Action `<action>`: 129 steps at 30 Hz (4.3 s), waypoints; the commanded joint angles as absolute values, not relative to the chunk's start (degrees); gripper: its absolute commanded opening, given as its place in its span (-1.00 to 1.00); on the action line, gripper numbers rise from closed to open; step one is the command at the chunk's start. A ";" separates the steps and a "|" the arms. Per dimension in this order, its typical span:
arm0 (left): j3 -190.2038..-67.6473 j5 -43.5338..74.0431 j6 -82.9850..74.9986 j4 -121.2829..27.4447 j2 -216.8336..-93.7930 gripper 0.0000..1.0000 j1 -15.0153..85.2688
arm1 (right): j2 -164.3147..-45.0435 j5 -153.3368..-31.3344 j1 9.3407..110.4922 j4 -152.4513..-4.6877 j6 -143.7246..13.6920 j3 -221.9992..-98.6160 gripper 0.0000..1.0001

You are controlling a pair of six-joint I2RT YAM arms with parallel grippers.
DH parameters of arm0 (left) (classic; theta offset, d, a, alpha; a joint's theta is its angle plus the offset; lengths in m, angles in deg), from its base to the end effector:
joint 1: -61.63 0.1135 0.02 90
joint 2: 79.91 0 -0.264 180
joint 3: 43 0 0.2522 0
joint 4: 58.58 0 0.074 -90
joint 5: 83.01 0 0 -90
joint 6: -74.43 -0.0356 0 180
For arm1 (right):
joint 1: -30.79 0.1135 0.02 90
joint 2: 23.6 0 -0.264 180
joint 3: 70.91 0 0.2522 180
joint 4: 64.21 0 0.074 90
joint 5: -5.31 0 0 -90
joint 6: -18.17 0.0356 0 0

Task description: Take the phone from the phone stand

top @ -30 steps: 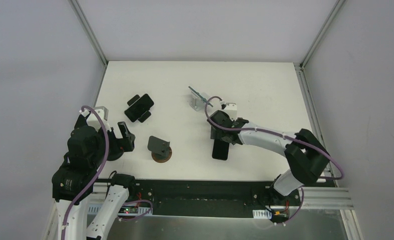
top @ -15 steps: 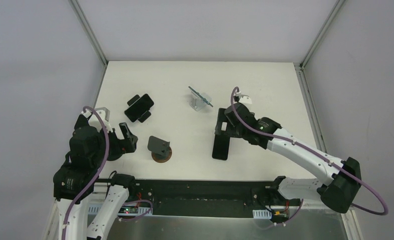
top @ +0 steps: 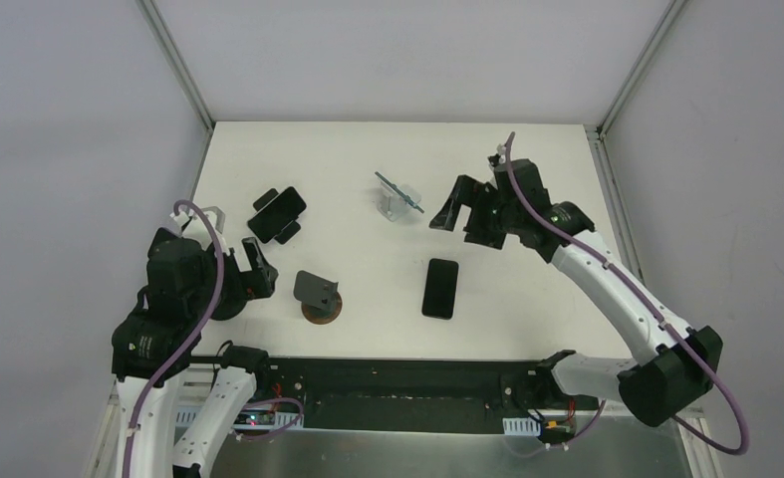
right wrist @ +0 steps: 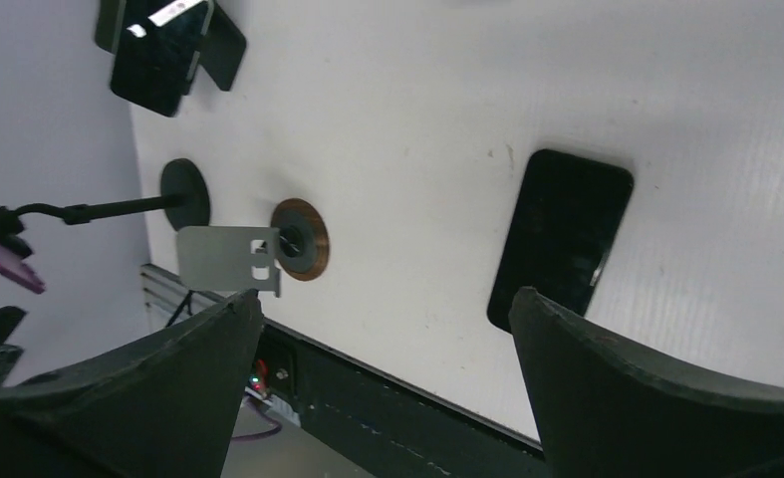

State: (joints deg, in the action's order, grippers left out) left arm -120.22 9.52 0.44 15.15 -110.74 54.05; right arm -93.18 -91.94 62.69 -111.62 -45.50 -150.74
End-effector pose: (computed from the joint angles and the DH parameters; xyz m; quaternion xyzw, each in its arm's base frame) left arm 0.0638 -0.0101 0.3811 -0.0513 0.8525 -0.1247 0.5050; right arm 0.2211 0.1429 0.3398 -0.0715 0.8913 0.2655 0.3604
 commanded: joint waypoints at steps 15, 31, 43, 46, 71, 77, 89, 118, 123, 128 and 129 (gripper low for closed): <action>-122.69 5.35 -2.43 14.69 -113.32 0.86 53.70 | -128.59 -125.05 46.64 -104.42 -51.81 -175.26 0.98; -122.98 5.59 -2.71 14.63 -113.65 0.86 53.65 | -143.67 -131.91 45.30 -89.33 -50.47 -178.31 0.98; -123.00 5.60 -1.78 14.63 -113.57 0.87 53.65 | -149.70 -136.15 45.37 -82.41 -44.01 -178.50 0.98; -122.70 5.50 -1.62 14.62 -113.55 0.86 53.66 | -150.40 -136.99 45.38 -80.45 -43.11 -177.23 0.98; -123.18 5.85 -1.25 14.66 -113.70 0.86 53.64 | -149.71 -145.09 47.36 -64.43 -36.79 -169.23 0.98; -123.20 6.04 -1.05 14.70 -113.74 0.86 53.63 | -148.95 -146.31 48.11 -64.51 -37.98 -169.13 0.98; -122.44 6.03 -0.90 14.67 -113.28 0.86 53.66 | -149.18 -148.71 48.57 -64.54 -39.13 -168.64 0.84; -121.65 5.79 -0.81 14.62 -112.78 0.86 53.69 | -152.17 -145.48 50.19 -82.87 -49.07 -177.42 0.87; -121.58 5.81 -0.72 14.67 -112.87 0.86 53.69 | -152.99 -145.81 50.18 -83.85 -49.19 -178.70 0.88; -121.45 5.68 -0.72 14.68 -112.78 0.86 53.63 | -153.58 -146.17 50.19 -84.20 -49.02 -179.85 0.79; -121.44 5.68 -0.68 14.71 -112.80 0.86 53.63 | -153.66 -146.13 50.18 -84.21 -49.01 -180.01 0.76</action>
